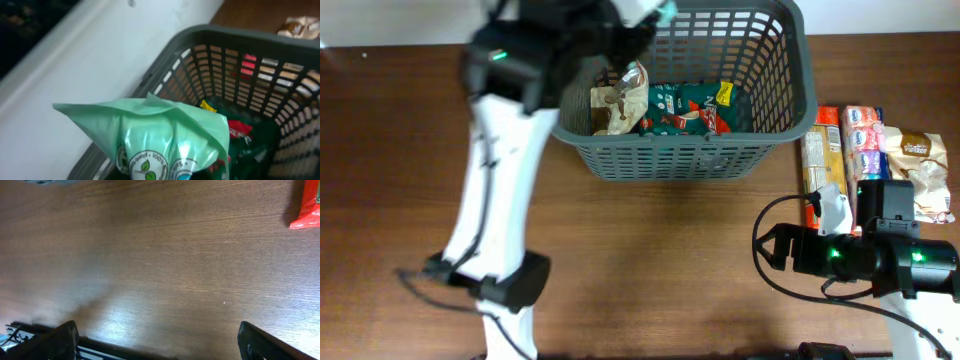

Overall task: Pack container
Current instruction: 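Lift the wipes pack with the left gripper and drop it into the basket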

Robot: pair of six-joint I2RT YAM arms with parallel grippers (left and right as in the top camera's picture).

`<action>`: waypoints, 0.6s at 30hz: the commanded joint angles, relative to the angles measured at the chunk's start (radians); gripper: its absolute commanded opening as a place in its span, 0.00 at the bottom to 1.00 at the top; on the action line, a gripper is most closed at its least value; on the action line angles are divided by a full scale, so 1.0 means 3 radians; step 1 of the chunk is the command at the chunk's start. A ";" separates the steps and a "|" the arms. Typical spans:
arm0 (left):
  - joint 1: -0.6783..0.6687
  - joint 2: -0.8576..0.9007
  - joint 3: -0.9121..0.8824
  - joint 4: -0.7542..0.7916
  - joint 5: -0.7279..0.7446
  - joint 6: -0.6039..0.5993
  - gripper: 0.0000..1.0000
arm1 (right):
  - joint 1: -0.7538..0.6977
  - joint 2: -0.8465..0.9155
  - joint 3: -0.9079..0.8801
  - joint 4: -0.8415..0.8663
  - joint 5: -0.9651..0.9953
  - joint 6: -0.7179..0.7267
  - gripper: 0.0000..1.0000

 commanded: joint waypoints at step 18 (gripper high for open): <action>-0.0207 0.1296 -0.0025 0.0264 -0.0046 0.0116 0.03 | 0.0028 -0.0004 0.0056 -0.0127 -0.0042 0.0024 0.99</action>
